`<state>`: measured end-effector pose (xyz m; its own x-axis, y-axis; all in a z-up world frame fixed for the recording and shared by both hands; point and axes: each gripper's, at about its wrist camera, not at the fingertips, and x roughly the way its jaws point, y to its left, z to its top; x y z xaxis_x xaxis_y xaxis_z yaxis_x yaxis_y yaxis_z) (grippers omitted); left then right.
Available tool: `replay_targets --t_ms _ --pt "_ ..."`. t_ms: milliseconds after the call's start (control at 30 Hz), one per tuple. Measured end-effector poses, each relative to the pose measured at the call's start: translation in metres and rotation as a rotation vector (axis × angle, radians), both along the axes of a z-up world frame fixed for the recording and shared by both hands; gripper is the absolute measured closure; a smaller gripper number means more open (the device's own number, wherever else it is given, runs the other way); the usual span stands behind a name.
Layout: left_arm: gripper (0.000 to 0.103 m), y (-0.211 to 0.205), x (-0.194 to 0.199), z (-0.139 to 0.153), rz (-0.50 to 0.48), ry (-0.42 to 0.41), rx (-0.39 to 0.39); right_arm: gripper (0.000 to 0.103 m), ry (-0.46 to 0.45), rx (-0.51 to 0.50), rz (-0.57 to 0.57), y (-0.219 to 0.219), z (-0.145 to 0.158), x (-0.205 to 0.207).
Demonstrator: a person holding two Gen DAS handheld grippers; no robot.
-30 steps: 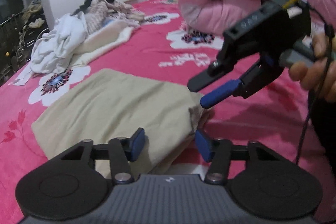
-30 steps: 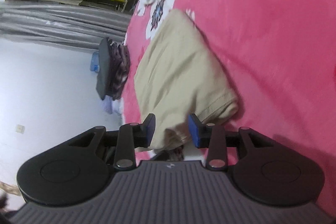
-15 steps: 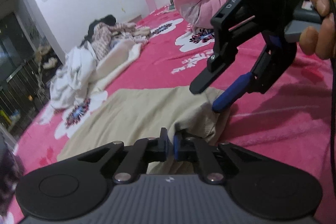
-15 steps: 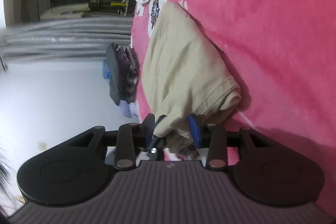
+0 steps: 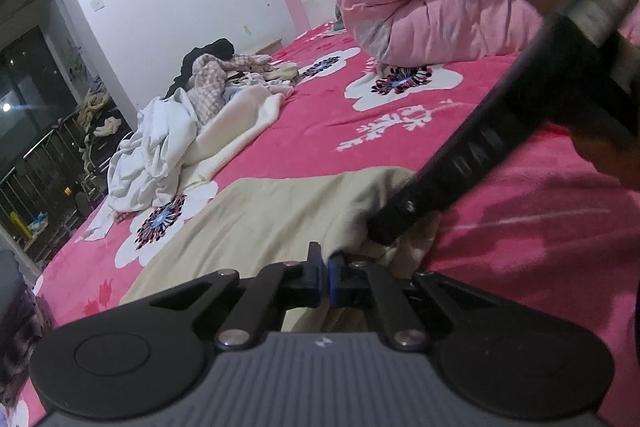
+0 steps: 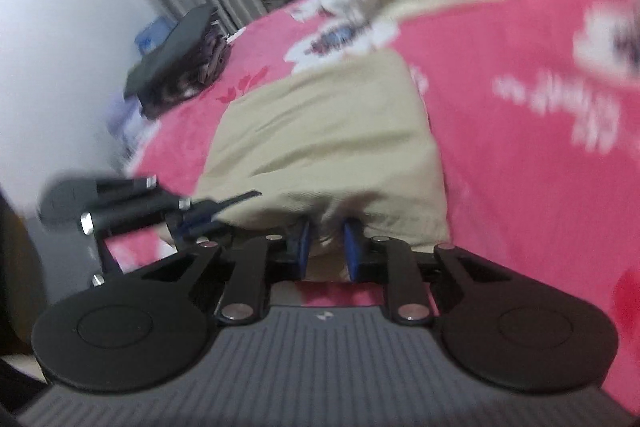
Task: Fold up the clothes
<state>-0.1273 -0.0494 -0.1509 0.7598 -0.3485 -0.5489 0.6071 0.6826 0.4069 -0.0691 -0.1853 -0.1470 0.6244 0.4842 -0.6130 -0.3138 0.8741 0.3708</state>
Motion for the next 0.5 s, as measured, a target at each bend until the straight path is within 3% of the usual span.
replay_targets --t_ms 133,300,433,500 --pt "0.1 0.003 0.0 0.003 0.004 0.003 -0.024 0.086 -0.079 -0.095 0.094 0.008 0.003 -0.008" --pt "0.1 0.006 -0.002 0.001 -0.004 0.005 -0.028 0.09 -0.147 -0.143 0.093 0.018 0.002 -0.001" --pt "0.098 0.012 0.0 0.003 -0.012 0.031 -0.035 0.091 -0.278 -0.296 0.091 0.038 -0.002 -0.014" --pt "0.091 0.016 0.002 0.005 -0.017 0.047 -0.042 0.091 -0.371 -0.416 0.111 0.049 -0.005 -0.026"
